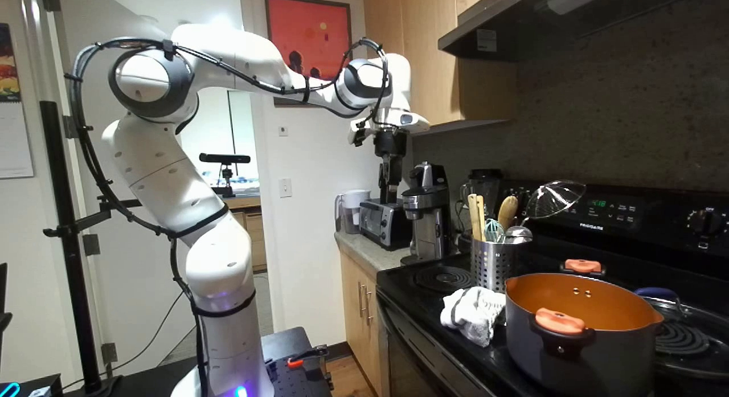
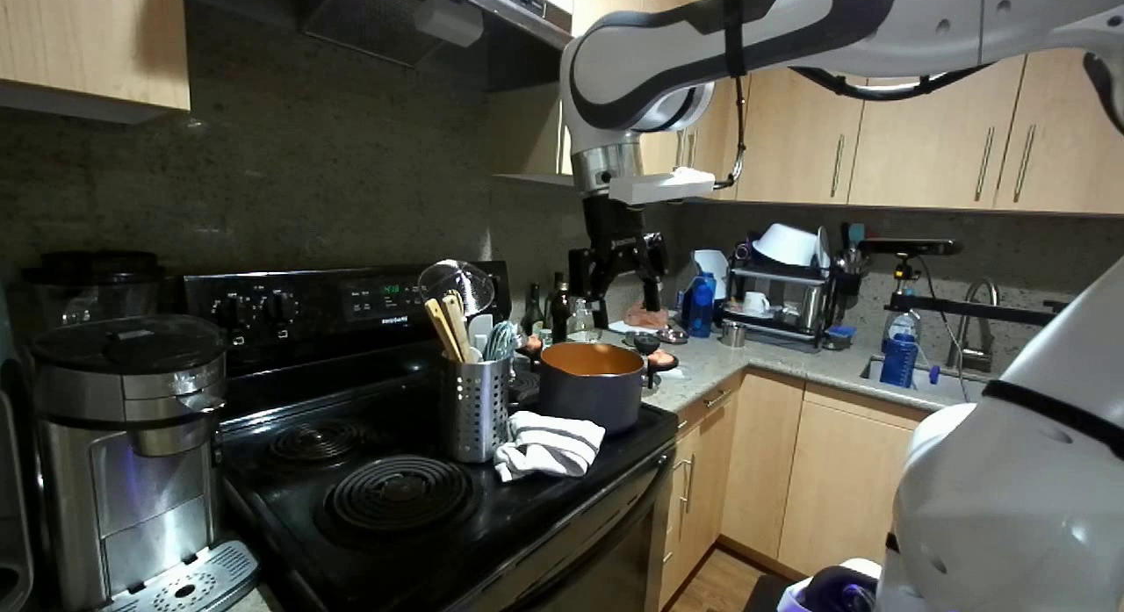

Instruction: Take the towel and drape it over the oven handle

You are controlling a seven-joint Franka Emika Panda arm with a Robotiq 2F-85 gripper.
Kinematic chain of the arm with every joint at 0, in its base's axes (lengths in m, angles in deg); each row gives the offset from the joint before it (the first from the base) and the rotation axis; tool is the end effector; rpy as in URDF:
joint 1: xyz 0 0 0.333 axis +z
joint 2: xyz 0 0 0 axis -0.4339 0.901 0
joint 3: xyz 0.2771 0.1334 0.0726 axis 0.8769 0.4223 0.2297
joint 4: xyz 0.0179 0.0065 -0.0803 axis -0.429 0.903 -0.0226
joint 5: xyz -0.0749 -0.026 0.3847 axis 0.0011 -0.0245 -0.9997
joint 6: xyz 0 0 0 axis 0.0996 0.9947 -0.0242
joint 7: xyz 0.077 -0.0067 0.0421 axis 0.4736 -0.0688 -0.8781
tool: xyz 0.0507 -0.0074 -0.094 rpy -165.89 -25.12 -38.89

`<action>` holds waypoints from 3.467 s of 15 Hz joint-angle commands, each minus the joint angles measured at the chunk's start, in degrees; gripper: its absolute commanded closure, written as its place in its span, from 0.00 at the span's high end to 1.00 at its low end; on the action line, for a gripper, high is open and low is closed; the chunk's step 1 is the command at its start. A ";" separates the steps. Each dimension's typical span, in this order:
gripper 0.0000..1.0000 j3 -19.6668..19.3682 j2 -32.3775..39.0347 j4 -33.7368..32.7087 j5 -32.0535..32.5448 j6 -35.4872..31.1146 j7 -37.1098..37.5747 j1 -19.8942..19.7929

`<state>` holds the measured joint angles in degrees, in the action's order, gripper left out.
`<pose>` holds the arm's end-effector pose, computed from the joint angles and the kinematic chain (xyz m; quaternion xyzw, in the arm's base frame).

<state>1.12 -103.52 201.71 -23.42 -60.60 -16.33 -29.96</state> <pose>0.3897 -0.0453 0.5559 0.9820 -0.1551 -0.0793 0.0731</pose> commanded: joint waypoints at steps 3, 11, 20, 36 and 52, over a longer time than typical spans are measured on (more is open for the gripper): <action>1.00 -3.58 4.67 2.61 0.23 -1.49 3.52 -4.25; 1.00 -5.98 8.97 3.23 0.01 -2.25 2.13 -5.68; 1.00 -6.39 15.45 2.26 -0.82 -14.95 8.28 -6.55; 1.00 -7.03 25.23 2.00 6.85 -33.02 1.09 -4.97; 1.00 -5.88 27.07 5.81 5.70 -42.74 -30.76 -2.16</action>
<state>-5.02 -75.83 206.15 -15.88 -101.91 -39.97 -32.32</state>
